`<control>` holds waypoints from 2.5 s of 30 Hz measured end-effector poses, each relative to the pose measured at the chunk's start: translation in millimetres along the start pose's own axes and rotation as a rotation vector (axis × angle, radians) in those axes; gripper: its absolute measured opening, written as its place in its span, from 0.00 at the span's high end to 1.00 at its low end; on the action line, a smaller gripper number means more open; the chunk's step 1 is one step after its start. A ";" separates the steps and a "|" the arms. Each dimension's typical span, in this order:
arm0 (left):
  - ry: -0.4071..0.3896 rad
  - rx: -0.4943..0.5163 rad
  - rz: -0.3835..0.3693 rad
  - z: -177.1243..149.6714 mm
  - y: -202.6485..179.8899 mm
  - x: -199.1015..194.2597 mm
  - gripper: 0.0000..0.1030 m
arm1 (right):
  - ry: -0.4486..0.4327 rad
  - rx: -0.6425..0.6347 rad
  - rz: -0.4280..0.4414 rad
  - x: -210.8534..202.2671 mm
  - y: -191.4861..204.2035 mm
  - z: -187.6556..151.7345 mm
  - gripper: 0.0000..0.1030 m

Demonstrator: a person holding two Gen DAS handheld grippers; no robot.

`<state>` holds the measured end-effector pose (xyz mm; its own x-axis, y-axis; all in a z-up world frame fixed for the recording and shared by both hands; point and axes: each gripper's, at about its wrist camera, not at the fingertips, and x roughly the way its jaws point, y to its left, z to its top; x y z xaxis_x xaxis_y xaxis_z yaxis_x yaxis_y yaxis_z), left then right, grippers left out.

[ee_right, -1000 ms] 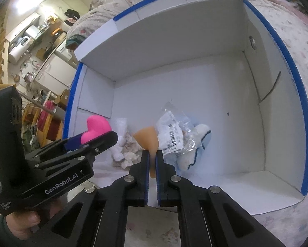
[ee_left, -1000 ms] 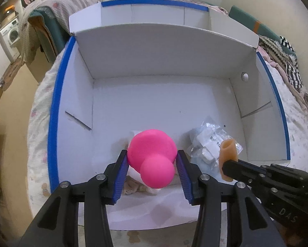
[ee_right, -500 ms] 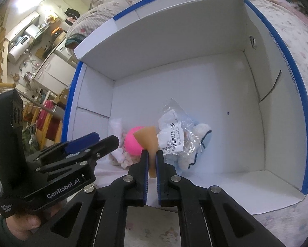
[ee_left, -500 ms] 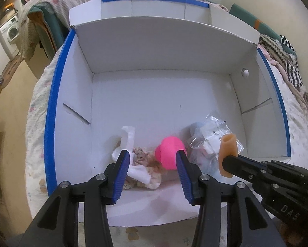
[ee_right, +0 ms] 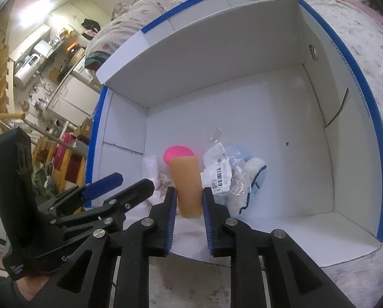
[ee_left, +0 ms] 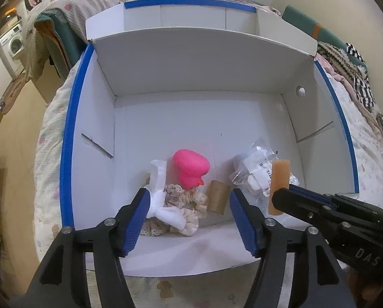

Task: Organize soft objects

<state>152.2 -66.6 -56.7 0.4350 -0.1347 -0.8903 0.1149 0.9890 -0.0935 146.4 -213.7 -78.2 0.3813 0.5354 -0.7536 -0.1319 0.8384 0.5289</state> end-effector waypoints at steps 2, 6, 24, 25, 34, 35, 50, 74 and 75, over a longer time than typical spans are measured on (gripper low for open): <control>-0.003 -0.005 0.001 0.2 1.1 -1.3 0.39 | -0.008 0.004 0.010 -2.2 0.3 -0.2 0.67; -0.015 -0.014 0.004 0.5 3.3 -6.8 0.35 | -0.037 0.026 0.032 -9.0 -1.7 0.4 0.28; -0.096 -0.016 0.150 -21.6 27.1 -47.1 0.35 | -0.147 0.070 -0.012 -43.3 -7.8 -9.4 0.00; -0.097 -0.008 0.158 -24.2 26.4 -48.3 0.35 | -0.150 0.069 -0.015 -45.1 -7.2 -11.2 0.00; -0.100 0.029 0.136 -51.1 25.3 -61.7 0.35 | -0.163 0.031 -0.057 -61.0 3.0 -31.5 0.00; -0.102 0.021 0.133 -54.1 27.3 -64.4 0.35 | -0.164 0.023 -0.063 -62.4 4.9 -35.3 0.00; -0.279 -0.124 0.152 -84.4 52.6 -116.5 0.35 | -0.277 -0.099 -0.201 -81.9 34.8 -68.0 0.00; -0.360 -0.087 0.118 -78.7 42.3 -121.3 0.00 | -0.391 -0.196 -0.309 -83.6 43.0 -69.0 0.00; -0.356 -0.087 0.116 -78.5 42.4 -120.5 0.00 | -0.391 -0.197 -0.311 -83.5 43.0 -69.4 0.00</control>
<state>34.5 -3.6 11.7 0.7255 -0.0195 -0.6880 -0.0232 0.9983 -0.0527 45.4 -215.2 -19.6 0.7374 0.2120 -0.6413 -0.1132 0.9748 0.1920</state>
